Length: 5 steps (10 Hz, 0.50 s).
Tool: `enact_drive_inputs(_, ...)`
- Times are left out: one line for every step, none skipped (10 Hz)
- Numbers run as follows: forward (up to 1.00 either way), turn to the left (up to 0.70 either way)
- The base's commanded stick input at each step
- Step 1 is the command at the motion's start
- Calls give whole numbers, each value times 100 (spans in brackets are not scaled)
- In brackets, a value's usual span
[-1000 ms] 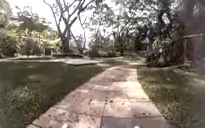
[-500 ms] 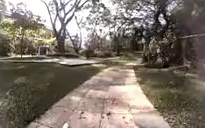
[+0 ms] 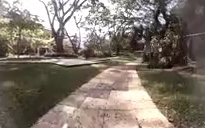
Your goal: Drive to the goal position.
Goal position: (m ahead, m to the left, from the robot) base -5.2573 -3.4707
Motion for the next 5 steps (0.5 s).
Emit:
enact_drive_inputs(70, 0)
enact_drive_inputs(70, 0)
enact_drive_inputs(70, 0)
enact_drive_inputs(70, 0)
enact_drive_inputs(70, 0)
